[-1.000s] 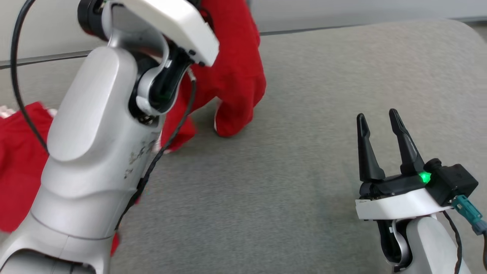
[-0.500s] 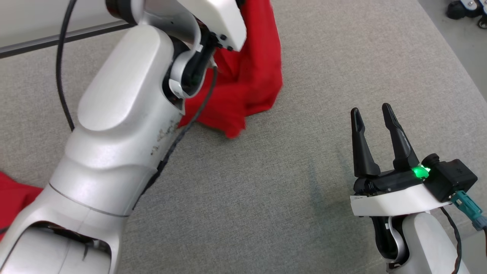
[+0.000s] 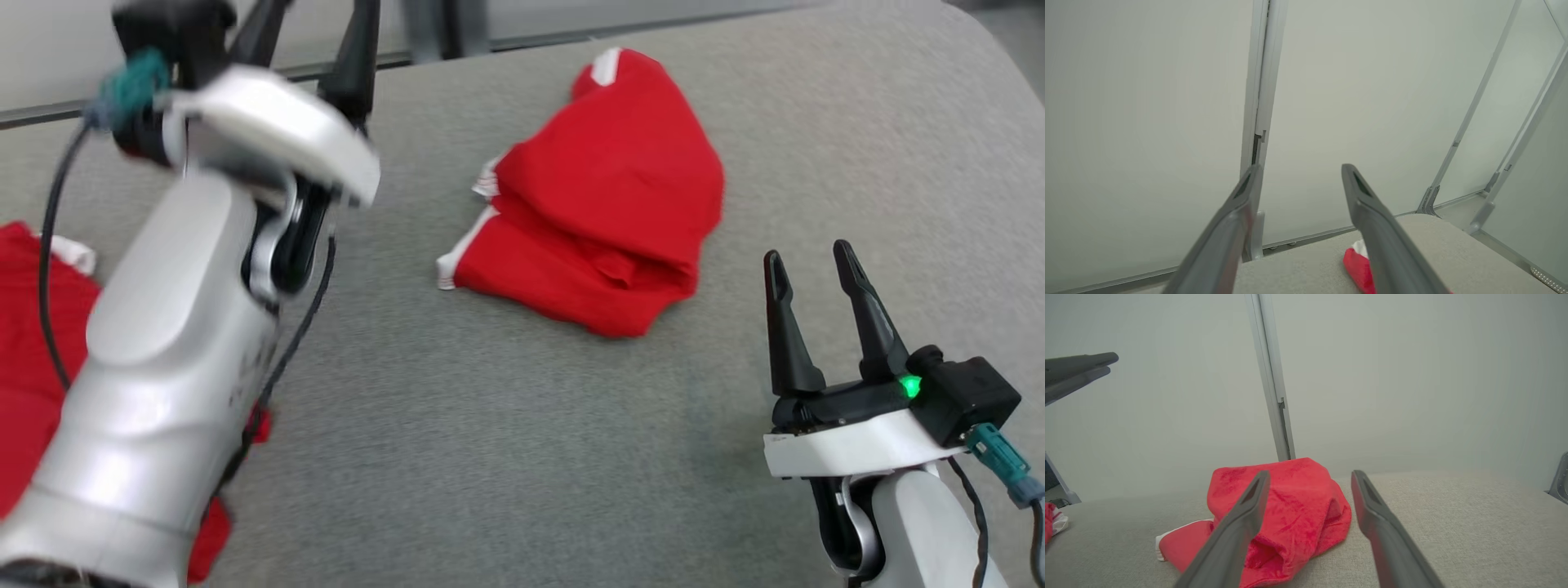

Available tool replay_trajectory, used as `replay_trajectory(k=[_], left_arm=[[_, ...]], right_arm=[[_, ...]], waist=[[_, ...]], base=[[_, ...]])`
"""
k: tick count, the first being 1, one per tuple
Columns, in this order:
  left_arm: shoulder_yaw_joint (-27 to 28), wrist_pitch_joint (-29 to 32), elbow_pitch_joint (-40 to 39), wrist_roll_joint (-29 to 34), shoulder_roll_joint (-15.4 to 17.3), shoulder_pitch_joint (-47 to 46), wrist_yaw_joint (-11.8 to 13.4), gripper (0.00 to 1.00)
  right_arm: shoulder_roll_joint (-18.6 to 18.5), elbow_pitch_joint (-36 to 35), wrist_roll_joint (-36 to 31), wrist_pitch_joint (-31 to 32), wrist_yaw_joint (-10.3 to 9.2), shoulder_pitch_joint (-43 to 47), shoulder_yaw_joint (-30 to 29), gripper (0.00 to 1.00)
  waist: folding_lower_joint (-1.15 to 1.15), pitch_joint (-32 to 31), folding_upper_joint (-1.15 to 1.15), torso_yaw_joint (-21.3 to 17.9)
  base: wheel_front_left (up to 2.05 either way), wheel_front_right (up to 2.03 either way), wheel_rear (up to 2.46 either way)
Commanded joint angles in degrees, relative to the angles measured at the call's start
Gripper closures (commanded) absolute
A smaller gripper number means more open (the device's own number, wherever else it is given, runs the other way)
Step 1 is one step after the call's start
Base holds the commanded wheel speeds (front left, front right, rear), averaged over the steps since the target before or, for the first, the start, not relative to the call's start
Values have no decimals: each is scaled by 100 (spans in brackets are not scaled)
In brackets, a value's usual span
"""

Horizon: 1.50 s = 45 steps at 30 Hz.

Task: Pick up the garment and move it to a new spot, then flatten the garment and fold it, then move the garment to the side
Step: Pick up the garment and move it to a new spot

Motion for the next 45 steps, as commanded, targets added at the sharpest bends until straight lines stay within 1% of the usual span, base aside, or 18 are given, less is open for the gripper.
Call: replay_trajectory(k=[1,2,6,8,10,11,15,19,22,23,27,29,33,39,41,44,45], left_arm=[[80,-179,-36,-74,62,313,5,0],[153,-280,-55,-161,78,599,54,0],[152,-571,-285,-164,121,1691,46,0],[164,-652,-407,-87,102,2242,65,0],[149,-684,-529,111,73,2774,138,0],[262,-692,-693,262,38,2991,212,0],[609,-693,-1216,859,-224,3996,252,0],[984,-695,-1508,1237,-501,4445,86,0],[1177,-689,-1574,1441,-647,4541,-73,0],[1177,-689,-1574,1441,-647,4541,-73,0],[1284,-690,-1564,1640,-764,4465,-232,0],[1306,-690,-1555,1685,-785,4419,-297,0],[1229,-690,-1546,1653,-830,4373,-377,0],[843,-690,-1661,1291,-829,4235,-262,0],[720,-690,-1694,1214,-832,4188,-228,0],[600,-691,-1730,1040,-831,4116,-157,0],[523,-691,-1763,953,-832,4085,-131,0]], right_arm=[[-13,16,-96,-9,1,90,-35,0],[-13,35,-144,-10,1,139,-50,0],[-15,73,-302,-9,1,343,-225,0],[-12,98,-398,-9,1,478,-248,0],[-14,121,-479,-10,1,594,-228,0],[-16,130,-507,-10,1,642,-213,0],[-47,160,-623,-9,1,760,-230,0],[-44,151,-651,-10,1,799,-276,0],[-43,186,-677,-9,1,785,-264,0],[-43,186,-677,-9,1,785,-264,0],[-41,272,-791,-9,1,657,-279,0],[-64,393,-923,-9,1,546,-336,0],[-87,919,-1274,31,1,177,-518,0],[-228,1708,-1826,239,0,-628,-756,0],[-333,1959,-2009,299,0,-875,-918,0],[-378,2347,-2273,486,0,-1173,-1136,0],[-450,2597,-2435,602,0,-1346,-1250,0]], waist=[[0,-307,0,389],[0,-392,0,497],[0,-671,0,934],[0,-802,0,1142],[0,-927,0,1301],[0,-976,0,1361],[0,-1106,0,1523],[0,-1153,0,1656],[0,-1145,0,1722],[0,-1145,0,1722],[0,-1071,0,1813],[0,-1013,0,1882],[0,-847,0,2076],[0,-463,0,2434],[0,-343,0,2548],[0,-189,0,2684],[0,-117,0,2754]], base=[[0,0,0],[0,0,0],[0,0,0],[0,0,0],[0,0,0],[0,0,0],[0,0,0],[0,0,0],[0,0,0],[0,0,0],[0,0,0],[0,0,0],[0,0,0],[0,0,0],[0,0,0],[0,0,0],[0,0,0]])
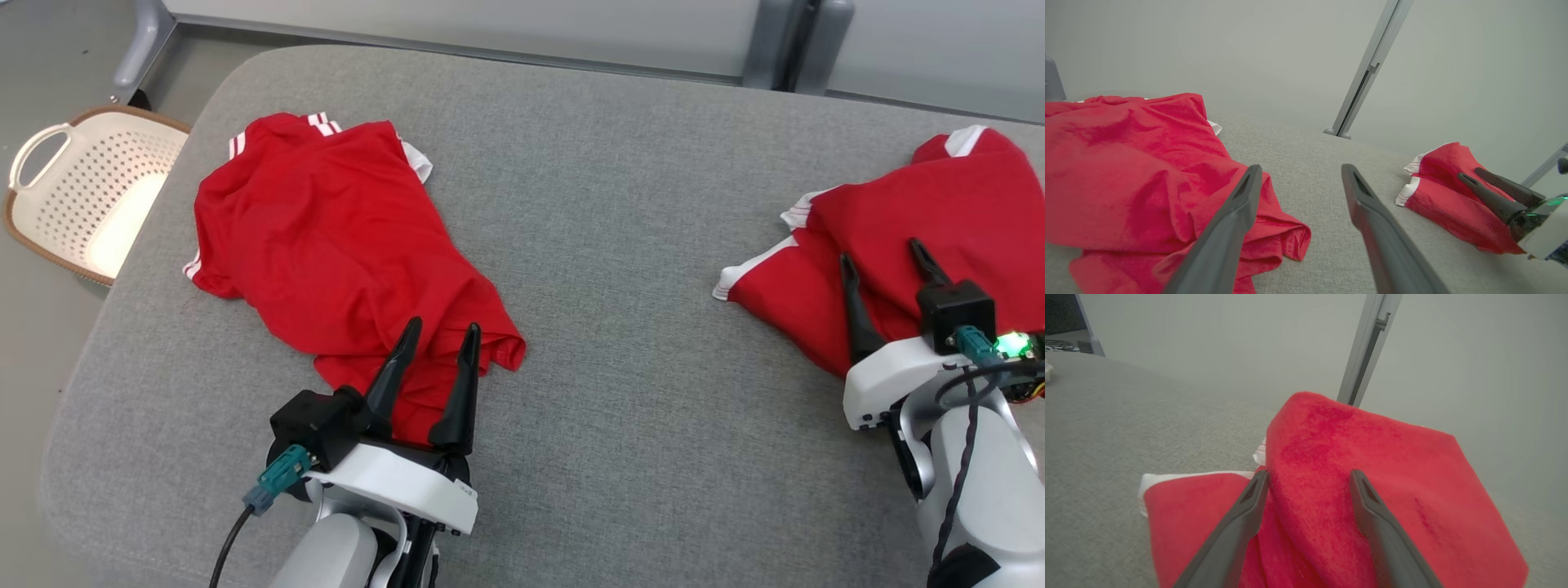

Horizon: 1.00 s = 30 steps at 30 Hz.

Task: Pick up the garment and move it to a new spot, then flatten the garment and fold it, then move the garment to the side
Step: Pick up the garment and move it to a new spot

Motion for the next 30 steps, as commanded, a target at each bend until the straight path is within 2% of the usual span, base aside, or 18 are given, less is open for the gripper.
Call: replay_trajectory(k=[1,2,3,4,7,12,16,17,18,20,23,25,30], left_arm=[[-51,-13,-49,-48,18,-103,48,0],[-76,-12,-59,-92,21,-116,60,0],[-98,-13,-70,-116,21,-131,81,0],[-117,-13,-78,-137,20,-143,88,0],[-139,-13,-92,-192,19,-154,134,0],[-127,-13,-35,-213,19,-105,165,0],[-92,-13,2,-204,21,-30,175,0],[-92,-13,2,-204,21,-30,175,0],[-79,-13,45,-179,20,20,179,0],[-61,-13,98,-143,21,92,173,0],[-42,-13,121,-120,19,136,170,0],[-21,-13,129,-78,18,193,156,0],[-27,-12,161,-4,20,208,140,0]], right_arm=[[-57,204,-103,86,-1,-148,-82,0],[-59,333,-117,145,-1,-203,-96,18],[-81,409,-145,109,-1,-295,-116,87],[-95,450,-156,46,-1,-382,-148,100],[-5,603,-78,-157,-1,-495,19,100],[184,457,514,-501,-1,-805,745,100],[318,-56,1382,-580,0,-1028,1496,100],[318,-56,1382,-580,0,-1028,1496,100],[335,-440,1969,-584,0,-1156,1903,100],[318,-925,2515,-586,-1,-1252,2102,100],[201,-1357,3001,-584,-1,-1252,2117,100],[111,-1714,3586,-577,-1,-1186,1990,100],[-335,-1907,4876,-284,0,-859,1077,100]], waist=[[0,158,0,173],[0,172,0,202],[0,182,0,225],[0,186,0,243],[0,165,0,270],[0,-8,0,235],[0,-218,0,164],[0,-218,0,164],[0,-333,0,118],[0,-454,0,58],[0,-509,0,-1],[0,-537,0,-58],[0,-471,0,-179]], base=[[0,0,0],[0,0,0],[0,0,0],[0,0,0],[0,0,0],[0,0,0],[0,0,0],[0,0,0],[0,0,0],[0,0,0],[0,0,0],[0,0,0],[0,0,0]])
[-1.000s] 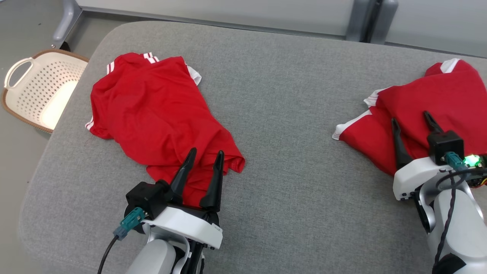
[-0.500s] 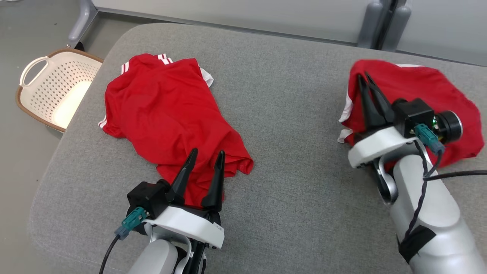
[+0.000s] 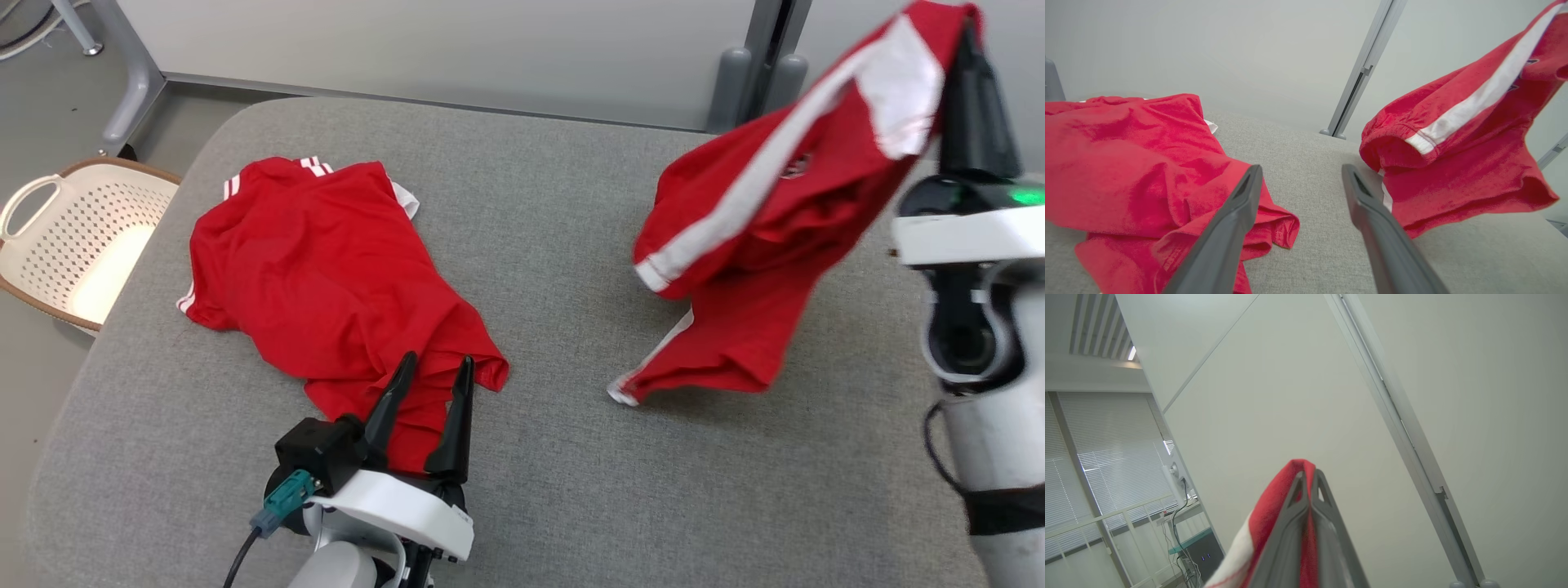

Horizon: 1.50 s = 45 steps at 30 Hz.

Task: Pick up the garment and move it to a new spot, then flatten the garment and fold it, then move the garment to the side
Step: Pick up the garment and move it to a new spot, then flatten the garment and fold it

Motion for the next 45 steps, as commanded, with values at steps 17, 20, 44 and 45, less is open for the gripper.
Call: replay_trajectory(k=[17,20,44,45], left_arm=[[-183,-12,31,75,19,-464,-35,0],[-157,-12,44,75,26,-482,-30,0],[60,-11,-236,3,21,0,-69,0],[49,-11,-228,18,21,0,-79,0]], right_arm=[[-1434,4136,-953,8,2,-835,-2221,0],[-1237,4027,-1188,-175,2,-839,-2057,0],[276,-101,-2253,-292,1,2775,-375,0],[260,-94,-2317,-292,1,2780,-313,0]], waist=[[0,706,0,-425],[0,615,0,-529],[0,-183,0,-806],[0,-186,0,-782]], base=[[0,0,0],[0,0,0],[0,0,0],[0,0,0]])
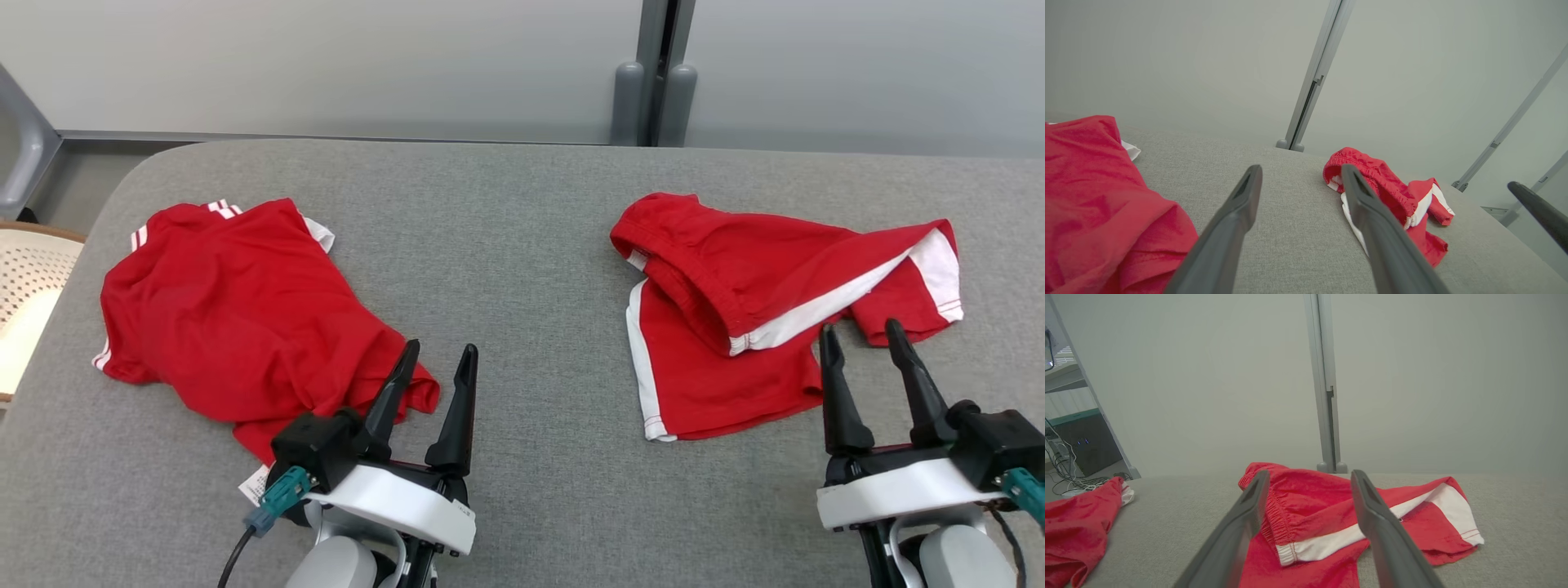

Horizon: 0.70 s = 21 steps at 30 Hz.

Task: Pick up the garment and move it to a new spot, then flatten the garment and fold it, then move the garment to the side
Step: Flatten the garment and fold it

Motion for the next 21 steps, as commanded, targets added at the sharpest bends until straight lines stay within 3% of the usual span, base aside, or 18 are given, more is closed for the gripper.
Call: replay_trajectory(k=[1,15,21], left_arm=[[7,-11,13,35,26,2,-12,0],[-185,-11,-2,-75,25,-17,24,0],[-302,-11,-67,-161,26,-149,73,0]], right_arm=[[-46,-3,-36,-7,1,4,25,0],[-7,1469,-873,89,1,-717,13,0],[19,2186,-1418,172,1,-1163,-359,0]], waist=[[0,3,0,32],[0,239,0,575],[0,461,0,874]], base=[[0,0,0],[0,0,0],[0,0,0]])
